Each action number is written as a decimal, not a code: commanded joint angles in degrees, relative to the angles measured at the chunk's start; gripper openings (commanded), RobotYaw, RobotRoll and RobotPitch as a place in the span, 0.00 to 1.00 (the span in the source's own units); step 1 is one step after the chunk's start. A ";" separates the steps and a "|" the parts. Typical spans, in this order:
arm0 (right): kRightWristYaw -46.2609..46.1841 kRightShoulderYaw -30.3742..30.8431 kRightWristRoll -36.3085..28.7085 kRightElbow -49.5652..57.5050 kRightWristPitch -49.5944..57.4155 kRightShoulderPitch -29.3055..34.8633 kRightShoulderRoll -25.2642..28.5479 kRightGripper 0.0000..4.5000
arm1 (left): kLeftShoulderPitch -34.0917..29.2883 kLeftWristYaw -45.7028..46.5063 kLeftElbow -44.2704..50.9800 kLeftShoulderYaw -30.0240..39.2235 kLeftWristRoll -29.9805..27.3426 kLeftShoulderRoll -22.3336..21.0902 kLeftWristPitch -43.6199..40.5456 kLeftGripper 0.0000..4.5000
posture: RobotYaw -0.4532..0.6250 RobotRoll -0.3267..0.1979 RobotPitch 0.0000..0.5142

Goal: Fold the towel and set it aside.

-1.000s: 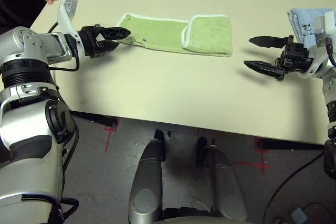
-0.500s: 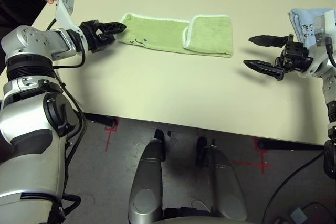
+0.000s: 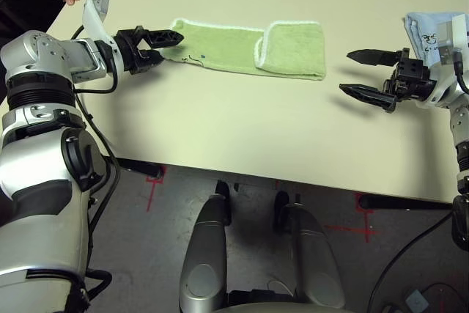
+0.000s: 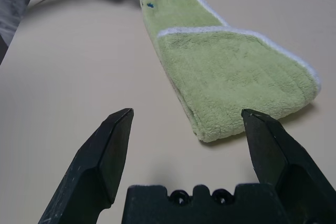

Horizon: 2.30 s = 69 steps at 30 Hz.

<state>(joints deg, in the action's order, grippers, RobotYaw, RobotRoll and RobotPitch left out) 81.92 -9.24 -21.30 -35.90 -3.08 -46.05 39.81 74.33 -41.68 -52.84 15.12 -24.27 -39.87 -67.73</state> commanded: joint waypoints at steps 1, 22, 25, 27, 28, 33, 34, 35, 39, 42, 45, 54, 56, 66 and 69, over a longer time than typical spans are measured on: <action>-0.09 0.58 0.22 1.14 -0.04 0.85 0.11 1.00 | 0.06 -0.78 -1.74 -2.19 1.81 -1.57 -1.03 1.00 | 0.51 0.62 0.71; -0.33 0.87 0.32 1.07 0.03 0.29 -0.05 1.00 | 2.37 -1.51 -2.95 1.58 -1.11 -3.24 -9.53 1.00 | 0.51 0.62 0.72; -0.38 0.95 0.27 1.45 0.21 0.30 -0.10 1.00 | 2.27 0.49 -4.04 3.30 -1.07 -2.18 -7.56 1.00 | 0.51 0.62 0.72; -0.44 1.03 0.22 1.77 0.40 0.30 -0.05 1.00 | 2.57 1.78 -5.00 4.14 -0.88 -1.43 -6.16 1.00 | 0.51 0.62 0.71; -0.49 1.08 0.18 1.93 0.50 0.26 -0.01 1.00 | 2.76 2.31 -5.57 4.41 -0.78 -0.96 -5.47 1.00 | 0.51 0.62 0.71; -0.57 1.22 0.08 2.21 0.54 0.41 0.23 1.00 | 3.32 6.00 -8.79 6.30 -0.43 1.11 -0.78 1.00 | 0.50 0.62 0.71; -0.57 1.23 0.05 2.28 0.56 0.51 0.23 1.00 | 3.59 7.25 -9.74 7.30 -0.62 1.59 0.98 1.00 | 0.50 0.62 0.71; -0.59 1.24 0.03 2.36 0.60 0.59 0.21 1.00 | 3.80 8.16 -10.37 7.98 -0.68 1.95 2.37 1.00 | 0.50 0.62 0.71; -0.63 1.26 -0.02 2.66 0.64 0.75 0.23 1.00 | 4.35 9.79 -11.69 8.60 -0.28 2.49 5.08 0.91 | 0.50 0.62 0.71; -0.73 1.26 -0.04 2.87 0.75 0.82 0.26 1.00 | 4.46 9.35 -11.98 7.96 -0.11 2.32 5.10 0.70 | 0.50 0.62 0.71; -0.94 1.32 -0.02 3.23 0.92 0.86 0.19 1.00 | 4.46 9.02 -12.07 7.34 0.31 2.10 5.17 0.46 | 0.50 0.62 0.71; -1.74 0.92 -0.19 2.52 0.70 0.92 -0.14 1.00 | 3.74 11.29 -10.86 5.47 2.56 1.42 10.60 0.01 | 0.51 0.62 0.71; -2.48 0.18 -0.36 1.12 0.90 0.95 0.11 1.00 | 1.28 2.21 -5.82 -4.43 7.70 -0.18 13.38 0.01 | 0.51 0.62 0.71; -1.79 -1.60 -0.91 -3.56 0.47 1.78 1.05 1.00 | 2.49 -9.28 0.30 -13.66 12.31 -3.34 17.16 0.01 | 0.51 0.62 0.70; -0.67 -1.07 -0.37 -3.86 -0.69 2.27 1.44 1.00 | 3.07 -10.39 -0.64 -14.99 13.90 -3.50 19.99 0.01 | 0.51 0.62 0.70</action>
<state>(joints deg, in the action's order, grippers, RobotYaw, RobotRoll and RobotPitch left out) 80.10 -9.72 -21.75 -38.86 -2.60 -45.35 39.90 76.82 -50.93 -52.68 1.03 -11.96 -42.38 -49.33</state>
